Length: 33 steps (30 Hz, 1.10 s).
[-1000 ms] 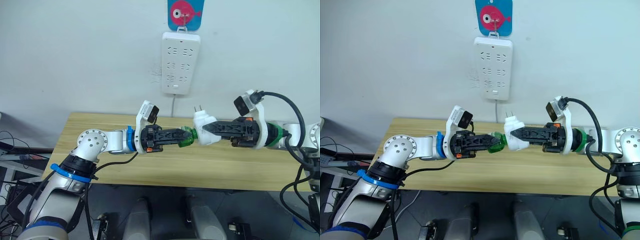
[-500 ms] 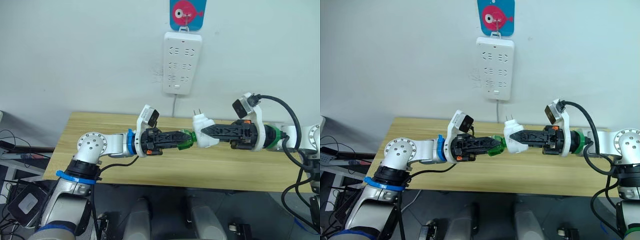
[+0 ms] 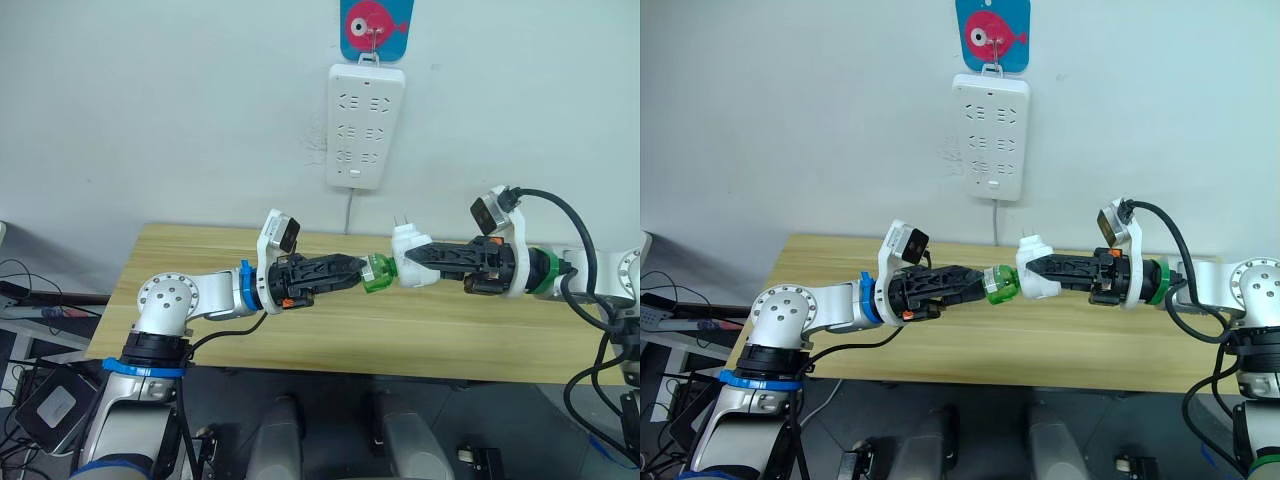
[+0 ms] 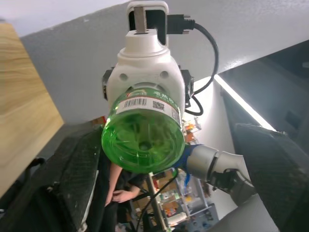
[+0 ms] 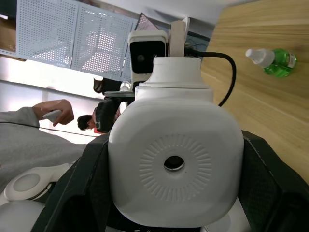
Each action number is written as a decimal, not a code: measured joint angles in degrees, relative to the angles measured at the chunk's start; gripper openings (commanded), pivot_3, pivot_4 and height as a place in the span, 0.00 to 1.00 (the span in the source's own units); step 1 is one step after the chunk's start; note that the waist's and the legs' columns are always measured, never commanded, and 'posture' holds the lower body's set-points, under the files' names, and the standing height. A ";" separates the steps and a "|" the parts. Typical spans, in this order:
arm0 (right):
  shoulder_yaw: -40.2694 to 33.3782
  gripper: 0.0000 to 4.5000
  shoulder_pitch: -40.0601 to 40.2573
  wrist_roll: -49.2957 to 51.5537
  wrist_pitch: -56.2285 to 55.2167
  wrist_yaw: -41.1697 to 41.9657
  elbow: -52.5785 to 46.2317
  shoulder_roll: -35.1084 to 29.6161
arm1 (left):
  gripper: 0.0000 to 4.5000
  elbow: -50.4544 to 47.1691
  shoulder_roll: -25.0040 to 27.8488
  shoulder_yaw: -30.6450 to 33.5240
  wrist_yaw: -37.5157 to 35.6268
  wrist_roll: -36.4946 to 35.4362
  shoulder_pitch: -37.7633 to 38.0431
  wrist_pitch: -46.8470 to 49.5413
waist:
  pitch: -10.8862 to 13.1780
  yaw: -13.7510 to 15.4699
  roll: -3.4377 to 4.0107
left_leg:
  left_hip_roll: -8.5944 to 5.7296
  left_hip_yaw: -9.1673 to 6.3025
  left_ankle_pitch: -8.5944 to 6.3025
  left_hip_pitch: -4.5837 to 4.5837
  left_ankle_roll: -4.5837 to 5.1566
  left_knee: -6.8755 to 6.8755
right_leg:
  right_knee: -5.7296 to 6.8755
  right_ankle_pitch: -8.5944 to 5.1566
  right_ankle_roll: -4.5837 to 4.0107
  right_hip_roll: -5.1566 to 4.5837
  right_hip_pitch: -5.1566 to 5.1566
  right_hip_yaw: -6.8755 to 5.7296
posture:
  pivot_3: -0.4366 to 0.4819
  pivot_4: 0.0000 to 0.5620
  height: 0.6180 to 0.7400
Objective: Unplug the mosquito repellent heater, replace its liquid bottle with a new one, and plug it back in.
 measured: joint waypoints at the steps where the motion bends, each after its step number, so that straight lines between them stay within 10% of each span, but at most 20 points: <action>1: -0.41 0.67 -0.04 -0.08 0.00 -0.09 0.68 0.25 | 0.99 -0.63 0.48 0.05 -0.52 1.08 1.12 0.25 | 0.00 -0.03 0.00 | 0.00 0.02 0.00 0.01 0.00 -0.02 | 0.00 0.00 0.00 0.00 -0.01 0.02 | 0.43 0.51 1.00; 10: -4.87 0.67 -0.28 -0.11 -0.04 -2.47 4.34 2.16 | 0.99 -16.62 8.16 0.18 -10.56 24.75 9.18 -15.85 | 0.03 0.32 -0.01 | -0.01 0.16 0.00 0.02 -0.01 -0.08 | -0.04 0.00 -0.02 -0.04 -0.05 0.13 | 0.44 0.50 1.00; 14: -5.63 0.67 -0.35 -0.11 0.28 -3.43 4.76 3.07 | 0.99 -18.55 5.07 -9.26 -14.73 62.50 9.05 -62.11 | 0.02 1.45 -0.01 | -0.01 0.35 0.00 0.02 -0.02 -0.15 | -0.37 0.15 -0.24 -0.09 0.01 0.26 | 0.45 0.49 1.00; 19: -5.72 0.67 -1.19 -0.11 0.69 -4.48 5.64 4.55 | 0.99 -4.70 1.63 -11.45 -12.33 87.73 5.55 -107.17 | 0.02 1.56 -0.01 | 0.02 0.38 -0.02 -0.10 0.01 -0.20 | -0.49 0.24 -0.37 -0.13 -0.04 0.25 | 0.46 0.49 1.00; 33: -5.68 0.67 -1.56 -0.11 1.95 -4.82 4.79 5.17 | 0.99 15.22 -3.38 -12.05 3.28 108.03 -4.96 -134.46 | 0.02 1.38 -0.01 | 0.03 0.18 -0.01 -0.34 0.02 -0.10 | -0.31 0.26 -0.32 -0.11 -0.19 0.06 | 0.45 0.49 1.00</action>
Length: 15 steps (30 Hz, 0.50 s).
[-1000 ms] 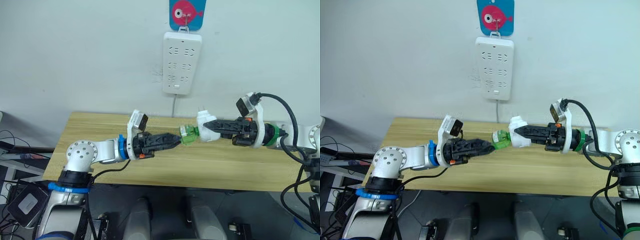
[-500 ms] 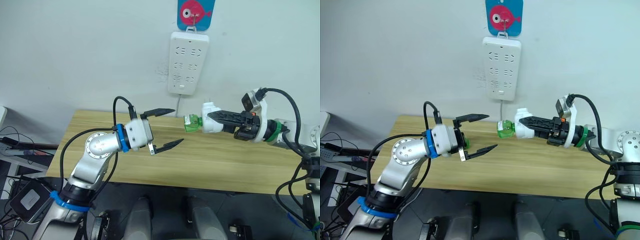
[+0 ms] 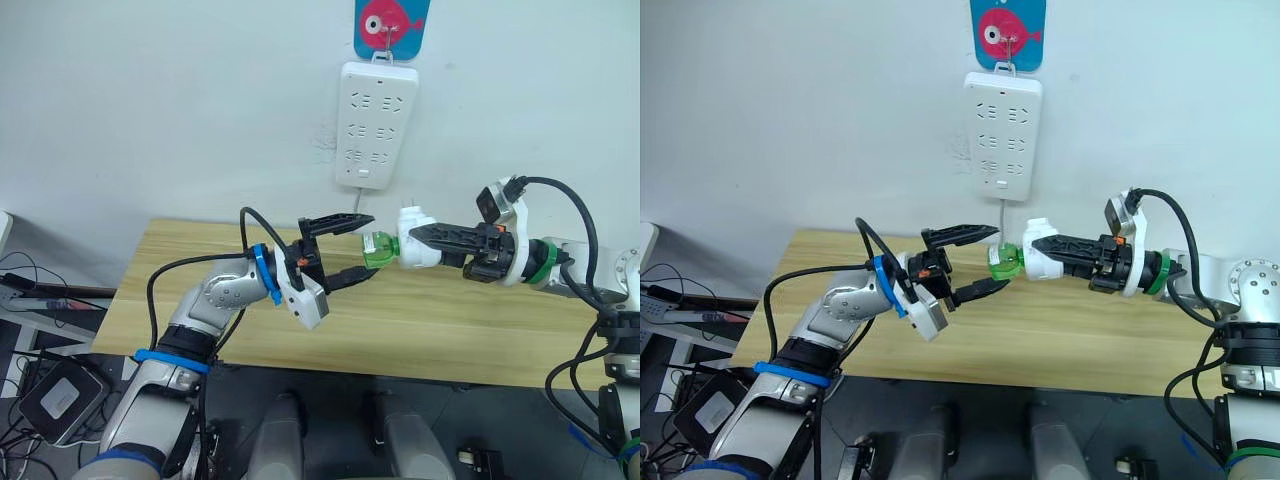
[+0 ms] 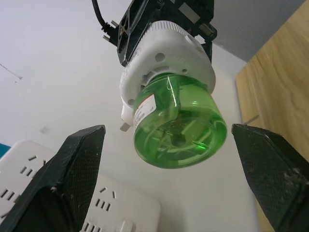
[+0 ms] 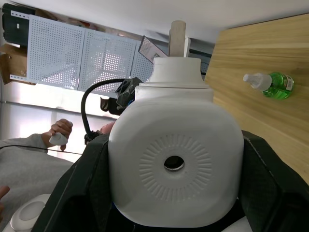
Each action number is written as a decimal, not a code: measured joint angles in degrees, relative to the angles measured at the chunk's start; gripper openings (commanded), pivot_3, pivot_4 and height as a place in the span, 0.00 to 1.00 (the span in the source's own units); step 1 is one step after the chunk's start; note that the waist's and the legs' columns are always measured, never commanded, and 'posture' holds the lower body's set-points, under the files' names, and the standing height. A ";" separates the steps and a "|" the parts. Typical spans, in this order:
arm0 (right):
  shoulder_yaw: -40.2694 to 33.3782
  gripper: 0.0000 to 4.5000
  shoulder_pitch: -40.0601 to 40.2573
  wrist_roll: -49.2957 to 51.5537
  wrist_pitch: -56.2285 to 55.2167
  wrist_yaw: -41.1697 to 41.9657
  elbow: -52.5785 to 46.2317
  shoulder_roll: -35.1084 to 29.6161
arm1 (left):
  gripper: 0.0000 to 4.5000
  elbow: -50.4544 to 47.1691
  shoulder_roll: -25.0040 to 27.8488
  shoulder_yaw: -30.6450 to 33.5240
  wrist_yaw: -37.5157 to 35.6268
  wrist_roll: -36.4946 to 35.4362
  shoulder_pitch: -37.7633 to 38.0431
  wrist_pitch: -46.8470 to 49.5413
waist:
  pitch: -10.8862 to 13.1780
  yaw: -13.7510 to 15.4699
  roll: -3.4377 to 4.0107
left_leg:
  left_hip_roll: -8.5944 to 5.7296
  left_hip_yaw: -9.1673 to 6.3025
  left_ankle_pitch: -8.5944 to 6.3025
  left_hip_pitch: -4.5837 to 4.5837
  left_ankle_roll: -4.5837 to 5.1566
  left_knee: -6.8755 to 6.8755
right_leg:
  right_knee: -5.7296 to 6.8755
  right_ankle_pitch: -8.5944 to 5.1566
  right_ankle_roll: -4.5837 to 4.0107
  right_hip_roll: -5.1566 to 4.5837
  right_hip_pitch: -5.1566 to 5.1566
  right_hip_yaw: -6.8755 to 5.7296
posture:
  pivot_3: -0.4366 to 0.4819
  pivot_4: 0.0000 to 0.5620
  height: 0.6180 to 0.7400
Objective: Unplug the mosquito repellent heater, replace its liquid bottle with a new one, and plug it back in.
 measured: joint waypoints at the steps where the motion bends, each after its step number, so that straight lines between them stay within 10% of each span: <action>1: 0.00 0.67 0.00 0.00 -0.01 0.00 -0.13 0.00 | 0.99 0.48 -0.01 -0.17 0.46 0.38 -0.36 -0.59 | 0.00 0.00 0.00 | 0.00 -0.02 0.00 0.00 0.00 0.00 | 0.01 0.00 0.00 0.00 0.00 -0.02 | 0.45 0.49 1.00; 9: 0.98 0.67 0.04 0.00 -0.07 0.34 -1.70 0.15 | 0.99 1.80 0.44 -1.33 3.22 0.97 -1.99 -3.00 | 0.00 0.00 0.00 | 0.00 -0.06 0.00 0.00 0.00 0.03 | 0.06 0.00 0.00 0.00 0.00 -0.04 | 0.44 0.49 1.00; 15: 1.47 0.67 0.04 0.00 -0.11 0.95 -1.72 0.25 | 0.60 1.86 1.00 -3.61 3.41 0.73 -2.00 -3.72 | 0.00 -0.02 0.00 | 0.00 -0.08 0.00 0.01 0.00 0.04 | 0.11 0.00 0.00 0.00 0.00 -0.07 | 0.44 0.50 1.00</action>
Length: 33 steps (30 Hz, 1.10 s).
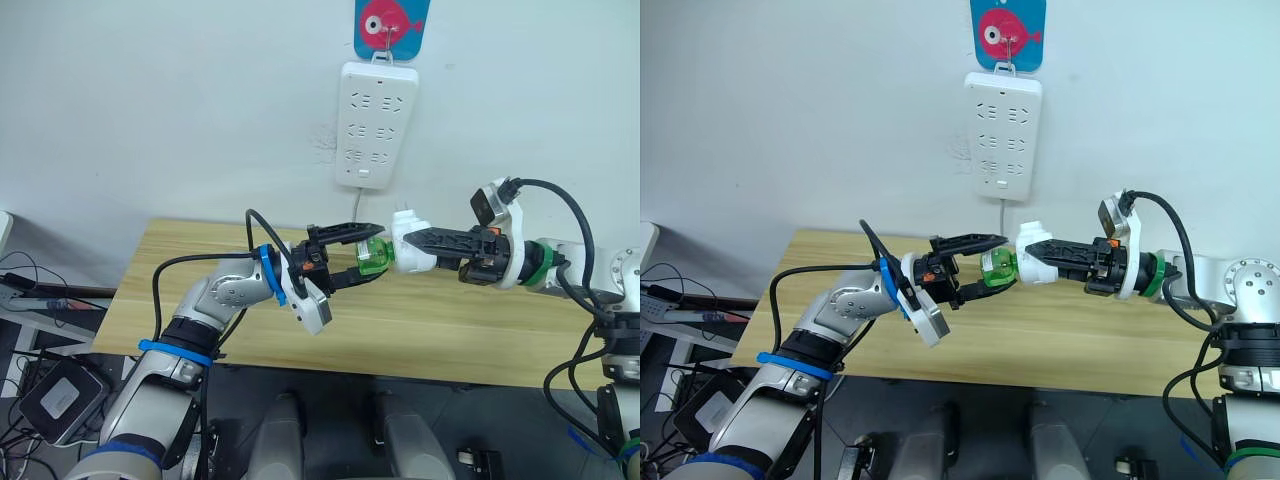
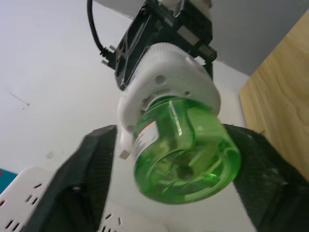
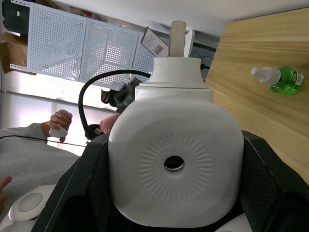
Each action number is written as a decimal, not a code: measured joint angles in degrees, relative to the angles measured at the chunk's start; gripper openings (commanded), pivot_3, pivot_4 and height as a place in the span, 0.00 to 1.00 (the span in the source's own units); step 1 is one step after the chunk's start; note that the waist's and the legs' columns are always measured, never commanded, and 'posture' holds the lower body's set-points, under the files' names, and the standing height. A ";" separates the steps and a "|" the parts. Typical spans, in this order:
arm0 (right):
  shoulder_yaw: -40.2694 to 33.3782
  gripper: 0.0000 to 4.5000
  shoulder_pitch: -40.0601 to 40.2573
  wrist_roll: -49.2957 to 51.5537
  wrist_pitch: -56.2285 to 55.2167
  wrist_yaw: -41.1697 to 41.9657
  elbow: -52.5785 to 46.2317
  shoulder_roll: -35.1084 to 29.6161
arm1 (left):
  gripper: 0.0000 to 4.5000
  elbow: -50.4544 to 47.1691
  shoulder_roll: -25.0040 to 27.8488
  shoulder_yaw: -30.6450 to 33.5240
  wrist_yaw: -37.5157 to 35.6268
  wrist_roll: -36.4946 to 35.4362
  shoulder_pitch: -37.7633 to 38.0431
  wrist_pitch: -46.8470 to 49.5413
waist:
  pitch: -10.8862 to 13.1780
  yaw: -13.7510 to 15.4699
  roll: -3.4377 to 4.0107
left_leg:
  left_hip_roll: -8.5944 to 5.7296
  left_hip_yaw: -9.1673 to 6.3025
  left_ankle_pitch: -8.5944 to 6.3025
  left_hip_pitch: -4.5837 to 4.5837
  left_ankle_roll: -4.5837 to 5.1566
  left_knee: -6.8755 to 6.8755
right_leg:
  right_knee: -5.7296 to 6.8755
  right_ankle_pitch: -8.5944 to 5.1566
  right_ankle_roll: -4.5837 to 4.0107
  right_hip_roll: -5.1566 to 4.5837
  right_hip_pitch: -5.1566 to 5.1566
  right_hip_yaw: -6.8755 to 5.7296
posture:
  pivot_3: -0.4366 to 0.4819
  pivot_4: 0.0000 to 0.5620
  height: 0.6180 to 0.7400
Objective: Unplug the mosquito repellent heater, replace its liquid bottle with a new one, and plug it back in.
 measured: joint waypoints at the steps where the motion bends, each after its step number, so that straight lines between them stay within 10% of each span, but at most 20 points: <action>1: 0.13 0.67 0.02 -0.01 -0.04 0.04 -0.02 -0.03 | 0.52 0.00 0.06 -0.11 0.05 -0.19 0.00 -0.03 | 0.00 0.00 0.00 | 0.00 -0.01 0.00 0.01 0.00 0.01 | 0.04 0.00 0.00 0.00 0.00 0.00 | 0.44 0.50 1.00; 7: 0.38 0.67 0.08 -0.02 0.03 0.38 -0.07 -0.23 | 0.50 -0.13 0.83 -1.69 -0.56 -2.69 0.03 0.61 | 0.00 0.00 0.00 | 0.00 -0.03 0.00 0.02 0.00 0.07 | 0.13 0.00 0.00 0.00 0.00 -0.02 | 0.44 0.50 1.00; 10: 0.44 0.67 0.11 -0.02 -0.03 0.64 -0.16 -0.53 | 0.50 -5.02 2.21 -5.97 -7.92 -16.38 2.36 10.84 | 0.00 -0.13 0.00 | 0.08 -0.05 0.00 0.02 0.00 0.08 | 0.16 0.00 0.00 0.00 0.00 -0.01 | 0.44 0.50 1.00; 12: 0.31 0.67 0.21 -0.01 -0.32 1.17 -0.23 -1.39 | 0.50 -13.62 2.66 -8.63 -13.58 -31.12 6.01 28.25 | 0.01 -0.32 0.02 | 0.20 -0.13 0.00 0.03 0.00 0.08 | 0.22 -0.01 0.01 -0.08 0.00 -0.04 | 0.44 0.51 1.00; 17: 0.51 0.67 1.03 0.04 -0.11 3.58 -2.45 -4.21 | 0.50 -31.68 13.74 -6.58 -11.46 -93.32 6.47 92.42 | 0.19 -1.00 0.14 | 0.17 -0.53 0.02 0.01 0.02 0.19 | 0.32 -0.20 0.26 0.00 0.06 -0.41 | 0.44 0.50 1.00; 21: 0.86 0.67 2.07 0.62 0.02 5.43 -4.41 -6.04 | 0.50 -25.83 16.42 -1.89 -5.08 -123.33 7.23 113.71 | 0.21 -1.46 0.13 | 0.03 -0.44 0.01 0.00 0.02 0.34 | 0.28 -0.20 0.27 0.11 0.08 -0.39 | 0.43 0.50 1.00; 33: 0.70 0.67 11.11 -18.01 -8.25 -12.14 -5.94 -14.63 | 0.50 -24.36 16.07 10.32 -6.70 -118.06 17.07 126.40 | 0.22 -0.86 0.14 | -0.03 -0.26 0.01 -0.05 0.00 0.50 | 0.25 -0.20 0.26 0.08 0.04 -0.17 | 0.43 0.51 1.00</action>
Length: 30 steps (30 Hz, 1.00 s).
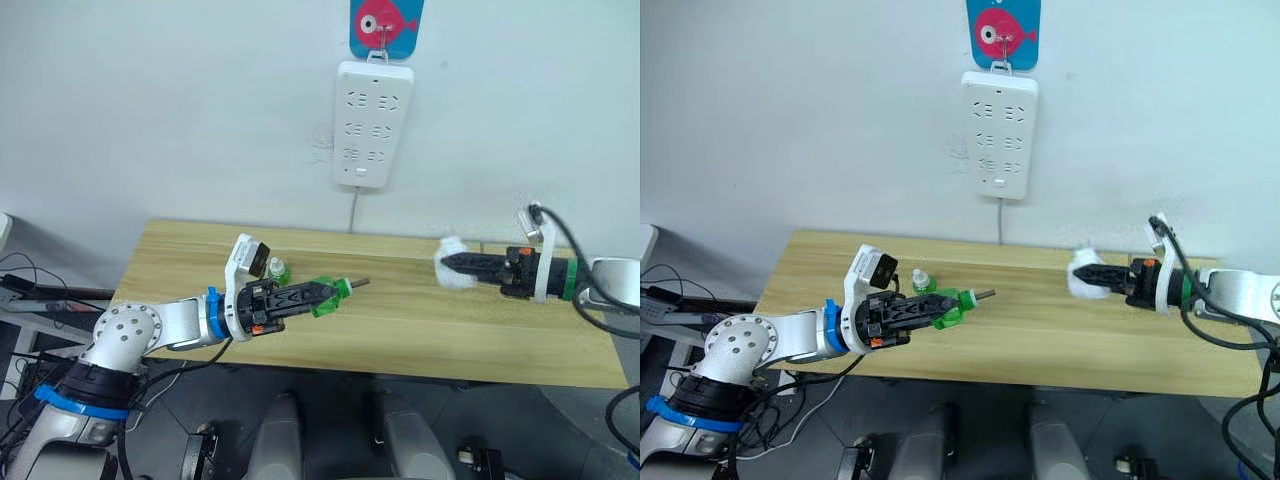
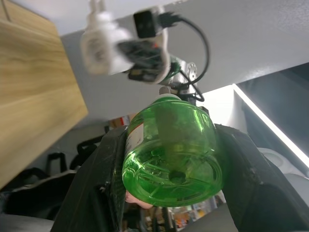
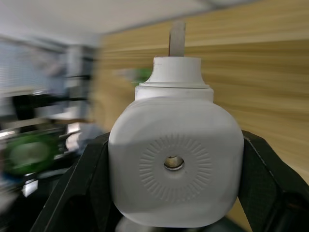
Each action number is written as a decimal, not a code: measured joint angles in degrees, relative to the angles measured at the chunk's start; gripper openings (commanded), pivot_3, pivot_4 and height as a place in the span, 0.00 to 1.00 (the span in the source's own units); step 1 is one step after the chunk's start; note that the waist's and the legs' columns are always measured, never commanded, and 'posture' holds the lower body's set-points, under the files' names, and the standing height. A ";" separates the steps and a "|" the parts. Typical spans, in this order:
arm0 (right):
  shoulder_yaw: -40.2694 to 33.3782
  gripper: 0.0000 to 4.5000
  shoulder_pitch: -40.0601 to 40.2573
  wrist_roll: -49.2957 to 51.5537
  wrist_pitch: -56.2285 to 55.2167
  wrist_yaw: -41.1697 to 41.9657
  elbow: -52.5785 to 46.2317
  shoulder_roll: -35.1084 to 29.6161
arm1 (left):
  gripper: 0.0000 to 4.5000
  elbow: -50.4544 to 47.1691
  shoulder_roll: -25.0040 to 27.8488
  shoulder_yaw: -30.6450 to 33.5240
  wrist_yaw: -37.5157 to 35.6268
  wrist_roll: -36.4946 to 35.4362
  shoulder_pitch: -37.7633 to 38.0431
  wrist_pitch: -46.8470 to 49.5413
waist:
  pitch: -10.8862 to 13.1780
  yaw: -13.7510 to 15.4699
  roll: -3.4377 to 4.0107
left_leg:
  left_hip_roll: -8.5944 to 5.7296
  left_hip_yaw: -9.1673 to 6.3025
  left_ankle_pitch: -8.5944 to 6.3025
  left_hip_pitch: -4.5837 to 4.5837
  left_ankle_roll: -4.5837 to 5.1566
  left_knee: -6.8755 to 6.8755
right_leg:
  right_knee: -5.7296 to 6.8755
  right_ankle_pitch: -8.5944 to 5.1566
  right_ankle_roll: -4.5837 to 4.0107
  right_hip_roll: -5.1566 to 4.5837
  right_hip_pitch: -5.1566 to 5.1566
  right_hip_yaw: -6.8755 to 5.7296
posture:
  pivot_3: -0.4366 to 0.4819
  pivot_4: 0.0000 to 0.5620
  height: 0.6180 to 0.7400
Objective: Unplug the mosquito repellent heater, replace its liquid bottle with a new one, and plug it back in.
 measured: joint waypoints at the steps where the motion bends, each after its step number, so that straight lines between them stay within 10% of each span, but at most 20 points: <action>1: 1.03 0.67 1.07 -5.55 -1.03 -1.55 -0.12 -0.10 | 0.50 -0.79 -0.84 0.68 0.50 0.89 0.33 -0.02 | 0.00 0.02 0.00 | -0.01 0.02 0.00 0.00 0.00 0.02 | -0.01 0.00 0.00 -0.01 0.00 0.03 | 0.43 0.51 1.00; 10: 7.25 0.67 0.46 -38.49 -4.92 -0.21 8.56 3.62 | 0.50 -3.96 -5.79 4.34 3.95 4.22 1.15 0.38 | 0.00 -0.32 0.01 | 0.05 0.17 0.00 0.10 0.00 -0.01 | 0.05 0.03 0.00 0.05 -0.04 0.21 | 0.48 0.52 1.00; 21: 8.26 0.67 -1.29 -55.22 -6.16 10.63 15.31 8.63 | 0.50 -7.26 -7.16 7.55 6.04 5.17 3.92 1.17 | 0.02 1.02 0.03 | -0.03 0.24 -0.01 0.08 -0.01 0.00 | 0.00 0.03 0.01 -0.01 -0.03 0.27 | 0.52 0.52 1.00; 26: 7.89 0.99 -1.29 -58.92 -6.44 15.09 15.62 9.72 | 0.50 -7.34 -7.49 8.17 6.23 5.55 3.97 1.25 | 0.02 1.06 0.03 | -0.02 0.24 -0.01 0.07 -0.01 -0.01 | 0.00 0.03 0.02 -0.01 -0.03 0.27 | 0.50 0.51 1.00; 30: 4.44 0.99 -0.68 -60.27 -3.86 17.12 12.04 8.66 | 0.50 -7.22 -7.49 8.31 5.48 6.80 4.03 1.44 | 0.02 1.04 0.04 | -0.02 0.24 -0.01 0.07 -0.01 -0.01 | 0.00 0.03 0.02 -0.01 -0.03 0.27 | 0.48 0.50 1.00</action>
